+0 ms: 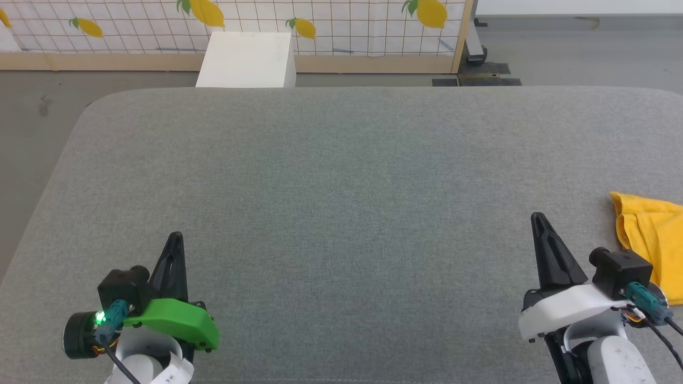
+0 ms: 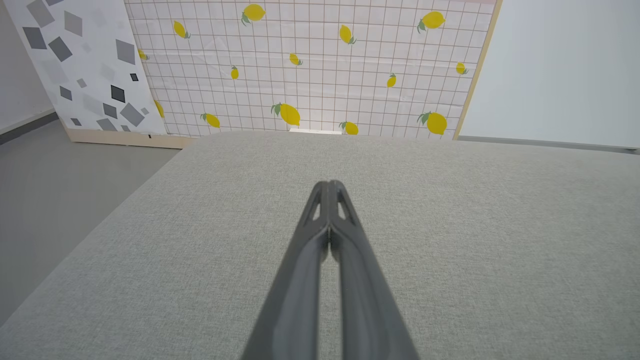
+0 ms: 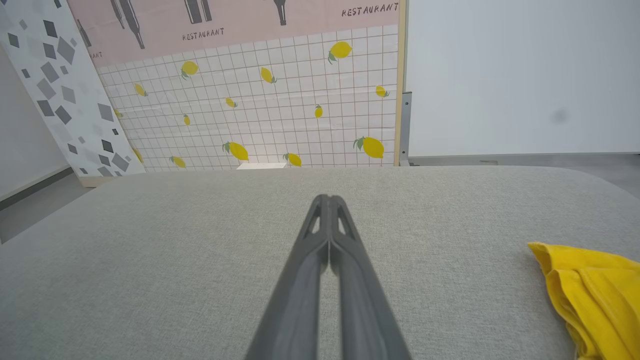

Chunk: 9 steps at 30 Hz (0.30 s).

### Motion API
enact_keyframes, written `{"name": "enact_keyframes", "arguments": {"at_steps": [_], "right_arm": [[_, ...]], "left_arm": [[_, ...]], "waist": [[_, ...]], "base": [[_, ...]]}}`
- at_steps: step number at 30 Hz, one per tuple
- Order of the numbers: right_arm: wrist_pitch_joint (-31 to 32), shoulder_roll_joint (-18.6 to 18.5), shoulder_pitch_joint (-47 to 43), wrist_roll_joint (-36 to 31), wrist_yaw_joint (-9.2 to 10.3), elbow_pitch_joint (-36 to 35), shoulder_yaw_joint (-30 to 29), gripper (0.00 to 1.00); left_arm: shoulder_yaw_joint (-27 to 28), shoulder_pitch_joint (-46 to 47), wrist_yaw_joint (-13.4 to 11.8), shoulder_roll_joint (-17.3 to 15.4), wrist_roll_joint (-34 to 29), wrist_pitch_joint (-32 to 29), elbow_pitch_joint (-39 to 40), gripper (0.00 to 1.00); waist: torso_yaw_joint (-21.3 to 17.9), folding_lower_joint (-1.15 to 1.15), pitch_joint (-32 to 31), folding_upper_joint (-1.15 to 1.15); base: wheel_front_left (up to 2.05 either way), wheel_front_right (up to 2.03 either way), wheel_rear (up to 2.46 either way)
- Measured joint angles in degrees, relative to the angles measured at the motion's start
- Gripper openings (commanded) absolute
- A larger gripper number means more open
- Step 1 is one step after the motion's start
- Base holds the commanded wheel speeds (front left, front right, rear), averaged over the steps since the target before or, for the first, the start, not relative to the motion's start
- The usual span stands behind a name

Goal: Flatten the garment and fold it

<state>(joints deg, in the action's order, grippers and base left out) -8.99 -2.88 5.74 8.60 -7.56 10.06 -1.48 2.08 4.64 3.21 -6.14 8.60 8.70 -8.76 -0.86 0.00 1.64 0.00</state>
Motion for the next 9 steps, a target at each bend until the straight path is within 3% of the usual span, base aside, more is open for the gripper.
{"name": "enact_keyframes", "arguments": {"at_steps": [9], "right_arm": [[1.0,0.0,-0.8,-1.1,0.00,-1.1,0.2,0.00]], "left_arm": [[-0.3,-0.8,-0.3,0.3,-0.6,-1.1,1.0,0.00]], "waist": [[0.1,0.00,-0.2,0.00]], "base": [[0.00,0.00,0.00]]}}
